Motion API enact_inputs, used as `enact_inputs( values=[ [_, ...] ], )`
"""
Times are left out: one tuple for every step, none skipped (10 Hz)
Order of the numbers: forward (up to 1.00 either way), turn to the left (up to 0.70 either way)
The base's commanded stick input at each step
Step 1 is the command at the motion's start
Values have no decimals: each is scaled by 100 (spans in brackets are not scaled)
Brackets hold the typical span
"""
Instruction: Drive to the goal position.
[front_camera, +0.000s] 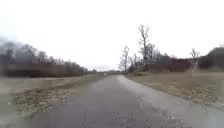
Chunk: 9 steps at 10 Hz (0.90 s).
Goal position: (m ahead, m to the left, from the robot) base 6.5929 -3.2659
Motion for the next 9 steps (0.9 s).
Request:
enact_inputs(
  values=[
    [100,0],
    [100,0],
    [100,0],
    [100,0],
    [100,0],
    [100,0],
    [100,0],
    [100,0],
    [100,0]
  ],
)
